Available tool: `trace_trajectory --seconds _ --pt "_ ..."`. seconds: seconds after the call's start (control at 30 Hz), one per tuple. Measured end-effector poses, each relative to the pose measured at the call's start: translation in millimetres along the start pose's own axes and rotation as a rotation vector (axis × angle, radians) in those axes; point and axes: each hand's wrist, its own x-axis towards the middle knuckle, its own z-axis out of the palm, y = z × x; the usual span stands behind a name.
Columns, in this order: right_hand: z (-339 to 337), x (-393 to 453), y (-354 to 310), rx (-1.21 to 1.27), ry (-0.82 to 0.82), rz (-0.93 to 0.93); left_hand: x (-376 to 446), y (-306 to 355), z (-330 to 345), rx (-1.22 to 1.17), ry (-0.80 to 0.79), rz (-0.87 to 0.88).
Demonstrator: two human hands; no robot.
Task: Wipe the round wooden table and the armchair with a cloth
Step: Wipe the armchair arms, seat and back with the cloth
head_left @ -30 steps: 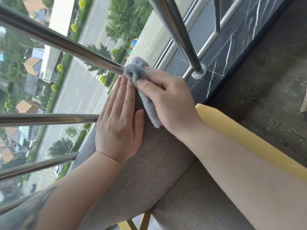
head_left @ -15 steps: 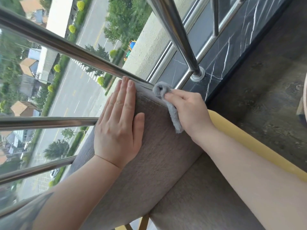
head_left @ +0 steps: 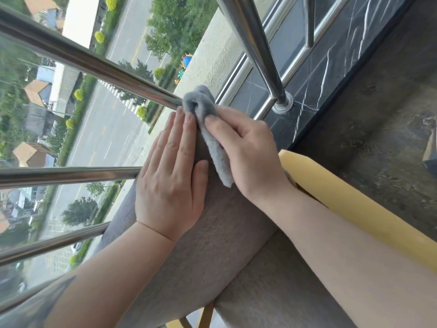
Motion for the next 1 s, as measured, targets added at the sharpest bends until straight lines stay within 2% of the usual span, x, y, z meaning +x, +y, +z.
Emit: trace_trajectory --seconds 0.17,0.2,0.27,0.33,0.37,0.43,0.5,0.57,0.63,0.67,0.7,0.77,0.83,0.9,0.97,1.0 --pt "-37.7 -2.0 37.6 -0.233 0.081 0.332 -0.9 0.8 -0.2 0.004 -0.013 -0.008" --pt "-30.6 2.9 30.5 -0.233 0.051 0.306 -1.2 0.3 -0.1 0.003 -0.005 -0.003" --pt "-9.6 6.3 9.3 -0.11 -0.01 0.138 -0.4 -0.4 0.6 0.011 0.008 0.006" --pt "-5.1 0.8 12.5 0.013 -0.005 0.052 0.5 0.3 -0.2 0.005 0.001 0.0" --pt "-12.7 -3.4 23.4 0.019 0.013 0.078 0.0 1.2 -0.5 0.002 -0.006 -0.004" --pt "-32.8 -5.6 45.3 -0.069 0.095 0.253 -1.4 1.7 -0.7 0.009 -0.013 -0.008" --pt "-40.1 7.3 50.2 -0.242 0.075 0.382 -2.0 1.8 -1.0 0.016 -0.008 -0.011" --pt "-24.5 20.1 33.9 -0.325 -0.032 0.265 -2.1 1.2 -0.6 0.022 0.0 -0.006" --pt "-6.3 13.6 15.2 -0.133 -0.047 0.076 -0.5 1.2 0.4 0.022 0.0 -0.004" --pt "-7.7 6.8 19.0 -0.078 -0.002 0.035 -0.4 1.7 0.5 0.016 -0.004 -0.004" --pt "-15.5 -0.4 29.1 -0.057 0.041 0.053 -1.1 1.9 0.2 0.01 -0.009 -0.005" --pt "-34.5 -3.0 44.5 -0.119 0.121 0.267 -1.8 1.8 -0.4 0.016 -0.006 -0.009" --pt "-32.3 9.6 41.1 -0.26 0.088 0.397 -2.6 2.2 -1.2 0.022 0.0 -0.017" --pt "-8.9 16.6 13.5 -0.273 0.068 0.205 -2.1 2.7 -1.4 0.018 0.003 -0.023" --pt "11.0 6.8 -0.8 -0.116 0.105 -0.074 0.0 2.9 -1.5 -0.004 -0.016 -0.013" --pt "10.5 -0.9 9.0 -0.092 0.157 -0.128 0.0 3.4 -2.1 -0.018 -0.029 -0.006"
